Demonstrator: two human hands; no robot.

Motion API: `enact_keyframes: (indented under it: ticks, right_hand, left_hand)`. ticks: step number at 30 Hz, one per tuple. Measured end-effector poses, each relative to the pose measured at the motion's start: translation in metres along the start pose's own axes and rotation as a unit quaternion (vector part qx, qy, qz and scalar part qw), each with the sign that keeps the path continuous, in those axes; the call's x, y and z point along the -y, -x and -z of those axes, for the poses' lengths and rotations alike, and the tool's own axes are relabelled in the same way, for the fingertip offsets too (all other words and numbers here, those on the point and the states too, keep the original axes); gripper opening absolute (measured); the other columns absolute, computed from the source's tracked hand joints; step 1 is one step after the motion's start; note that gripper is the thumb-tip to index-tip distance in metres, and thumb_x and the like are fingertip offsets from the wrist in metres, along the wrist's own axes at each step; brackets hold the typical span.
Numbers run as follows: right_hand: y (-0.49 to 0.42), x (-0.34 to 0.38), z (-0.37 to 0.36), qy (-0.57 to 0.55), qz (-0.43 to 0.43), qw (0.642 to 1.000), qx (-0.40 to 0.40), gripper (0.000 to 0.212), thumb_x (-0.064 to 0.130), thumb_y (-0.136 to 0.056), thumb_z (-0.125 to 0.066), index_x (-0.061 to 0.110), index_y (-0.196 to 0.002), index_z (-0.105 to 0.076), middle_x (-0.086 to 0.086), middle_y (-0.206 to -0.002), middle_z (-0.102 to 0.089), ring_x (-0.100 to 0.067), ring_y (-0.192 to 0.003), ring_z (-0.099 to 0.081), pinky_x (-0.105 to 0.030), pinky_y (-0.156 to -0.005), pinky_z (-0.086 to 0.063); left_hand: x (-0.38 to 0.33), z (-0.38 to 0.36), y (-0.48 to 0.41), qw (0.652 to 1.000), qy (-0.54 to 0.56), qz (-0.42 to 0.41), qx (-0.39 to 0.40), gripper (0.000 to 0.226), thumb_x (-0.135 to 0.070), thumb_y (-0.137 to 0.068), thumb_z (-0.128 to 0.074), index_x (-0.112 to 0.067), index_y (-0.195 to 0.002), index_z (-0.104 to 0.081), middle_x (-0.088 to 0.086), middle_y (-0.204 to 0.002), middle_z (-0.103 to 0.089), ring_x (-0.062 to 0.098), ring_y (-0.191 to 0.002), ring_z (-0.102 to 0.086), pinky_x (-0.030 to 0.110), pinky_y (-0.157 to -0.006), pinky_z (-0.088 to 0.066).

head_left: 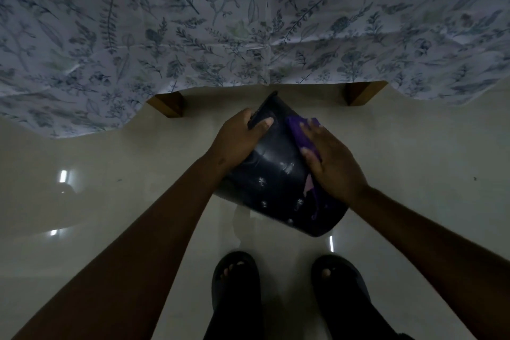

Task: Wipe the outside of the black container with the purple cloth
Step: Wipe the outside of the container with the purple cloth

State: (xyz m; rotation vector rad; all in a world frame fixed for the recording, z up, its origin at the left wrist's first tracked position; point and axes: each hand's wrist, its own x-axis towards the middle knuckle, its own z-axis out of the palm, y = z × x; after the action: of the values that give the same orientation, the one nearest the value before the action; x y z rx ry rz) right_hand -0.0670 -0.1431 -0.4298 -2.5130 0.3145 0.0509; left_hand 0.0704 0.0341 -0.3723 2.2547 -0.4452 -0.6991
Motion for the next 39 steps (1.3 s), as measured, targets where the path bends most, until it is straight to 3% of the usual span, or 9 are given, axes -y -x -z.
enact_keyframes:
  ticks: [4, 8, 12, 15, 19, 27, 31, 35, 39]
  right_hand:
    - [-0.025, -0.012, 0.005, -0.082, -0.098, 0.992, 0.026, 0.054, 0.051, -0.097, -0.028, 0.031, -0.146, -0.031, 0.000, -0.150, -0.042, -0.022, -0.134, -0.044, -0.037, -0.109, -0.037]
    - [0.037, 0.026, -0.016, 0.099, 0.042, 0.994, 0.027, 0.062, 0.054, -0.094, -0.026, 0.028, -0.150, -0.014, 0.001, -0.160, -0.015, -0.028, -0.148, -0.011, -0.045, -0.116, -0.016]
    - [0.049, 0.024, -0.022, 0.143, 0.128, 0.981, 0.016, 0.056, 0.049, -0.096, -0.027, 0.036, -0.149, -0.014, 0.004, -0.160, -0.010, -0.028, -0.149, -0.008, -0.045, -0.118, -0.011]
    - [0.011, 0.016, -0.011, 0.081, 0.047, 0.996, -0.008, 0.053, 0.043, -0.100, -0.025, 0.030, -0.150, -0.019, 0.001, -0.160, -0.018, -0.024, -0.148, -0.016, -0.042, -0.118, -0.018]
    - [-0.035, 0.006, -0.001, -0.096, -0.104, 0.990, 0.003, 0.054, 0.046, -0.099, -0.024, 0.025, -0.149, -0.028, -0.003, -0.155, -0.033, -0.021, -0.142, -0.033, -0.044, -0.115, -0.030]
    - [0.036, 0.028, -0.017, 0.138, 0.107, 0.984, 0.023, 0.056, 0.047, -0.098, -0.027, 0.032, -0.150, -0.013, 0.003, -0.161, -0.008, -0.025, -0.149, -0.004, -0.045, -0.119, -0.010]
    - [-0.016, 0.008, 0.001, -0.018, -0.028, 0.999, -0.008, 0.050, 0.042, -0.099, -0.030, 0.028, -0.148, -0.030, -0.003, -0.154, -0.035, -0.023, -0.141, -0.034, -0.040, -0.115, -0.030]
    - [-0.041, -0.007, 0.004, -0.138, -0.135, 0.976, 0.100, 0.046, 0.042, -0.102, -0.025, 0.033, -0.147, -0.032, 0.000, -0.149, -0.044, -0.021, -0.130, -0.047, -0.027, -0.100, -0.034]
    - [-0.020, 0.006, -0.007, -0.106, -0.104, 0.987, 0.057, 0.050, 0.042, -0.101, -0.028, 0.029, -0.149, -0.028, 0.000, -0.153, -0.037, -0.021, -0.138, -0.039, -0.033, -0.109, -0.032]
  left_hand:
    - [0.019, 0.000, 0.024, 0.998, -0.045, -0.014, -0.029, 0.029, -0.042, -0.101, -0.037, -0.020, -0.098, -0.056, -0.008, -0.082, -0.063, 0.011, -0.076, -0.060, 0.016, -0.063, -0.042]
    - [0.014, -0.009, 0.004, 0.995, -0.089, -0.009, -0.055, 0.039, -0.045, -0.101, -0.033, -0.014, -0.096, -0.056, 0.003, -0.086, -0.065, 0.020, -0.077, -0.059, 0.031, -0.068, -0.042]
    - [0.007, -0.012, -0.013, 0.994, -0.092, -0.026, -0.051, 0.031, -0.041, -0.102, -0.033, -0.019, -0.088, -0.050, -0.004, -0.074, -0.056, 0.014, -0.068, -0.053, 0.026, -0.061, -0.038]
    - [0.007, -0.013, -0.015, 0.994, -0.086, -0.030, -0.056, 0.028, -0.038, -0.103, -0.034, -0.021, -0.085, -0.047, -0.012, -0.067, -0.048, 0.000, -0.062, -0.046, 0.020, -0.057, -0.030]
    - [0.010, -0.012, -0.014, 0.995, -0.080, -0.016, -0.052, 0.036, -0.041, -0.102, -0.032, -0.013, -0.092, -0.053, -0.005, -0.076, -0.055, 0.011, -0.068, -0.051, 0.026, -0.063, -0.034]
    - [0.005, -0.010, -0.023, 0.997, -0.069, 0.014, -0.021, 0.039, -0.039, -0.103, -0.032, -0.007, -0.099, -0.055, 0.005, -0.089, -0.058, 0.023, -0.084, -0.055, 0.030, -0.072, -0.037]
    - [-0.008, -0.005, -0.015, 0.999, -0.039, 0.009, -0.016, 0.032, -0.037, -0.101, -0.039, -0.011, -0.108, -0.057, -0.002, -0.091, -0.058, 0.014, -0.080, -0.054, 0.021, -0.062, -0.038]
    - [0.015, -0.003, 0.030, 0.999, 0.001, 0.010, -0.049, 0.023, -0.038, -0.098, -0.048, -0.019, -0.110, -0.054, -0.014, -0.087, -0.058, -0.008, -0.075, -0.053, 0.001, -0.057, -0.039]
    - [0.030, -0.005, 0.041, 0.996, -0.038, -0.007, -0.079, 0.031, -0.043, -0.100, -0.041, -0.017, -0.107, -0.056, -0.004, -0.090, -0.065, 0.011, -0.076, -0.061, 0.014, -0.061, -0.043]
